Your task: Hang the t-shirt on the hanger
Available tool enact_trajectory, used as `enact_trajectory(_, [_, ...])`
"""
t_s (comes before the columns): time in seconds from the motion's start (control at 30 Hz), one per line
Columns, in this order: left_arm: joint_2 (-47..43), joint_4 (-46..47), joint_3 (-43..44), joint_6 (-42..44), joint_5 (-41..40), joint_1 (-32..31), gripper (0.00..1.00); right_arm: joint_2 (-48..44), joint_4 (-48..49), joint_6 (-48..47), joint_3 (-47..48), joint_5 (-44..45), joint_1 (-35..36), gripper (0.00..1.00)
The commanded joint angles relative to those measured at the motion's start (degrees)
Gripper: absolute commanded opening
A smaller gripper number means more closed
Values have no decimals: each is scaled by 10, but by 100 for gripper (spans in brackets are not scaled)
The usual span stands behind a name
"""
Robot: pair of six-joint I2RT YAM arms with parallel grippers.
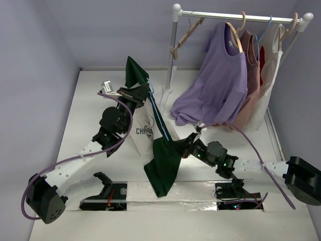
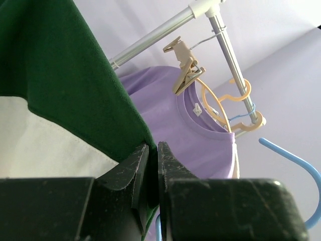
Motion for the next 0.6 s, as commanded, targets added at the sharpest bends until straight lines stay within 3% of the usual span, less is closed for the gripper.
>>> enact_trajectory(0.0, [-11,127,28,-13,-31,18,0,-7,-85,-8,-6,48,26,0])
enact_trajectory(0.27, [-5,157,1,14,-55,24,0,-56,-191,-17,37,87,65,0])
enact_trajectory(0.57, [4,176,14,21,-64,24,0,-25,-324,4,97,157,118,0])
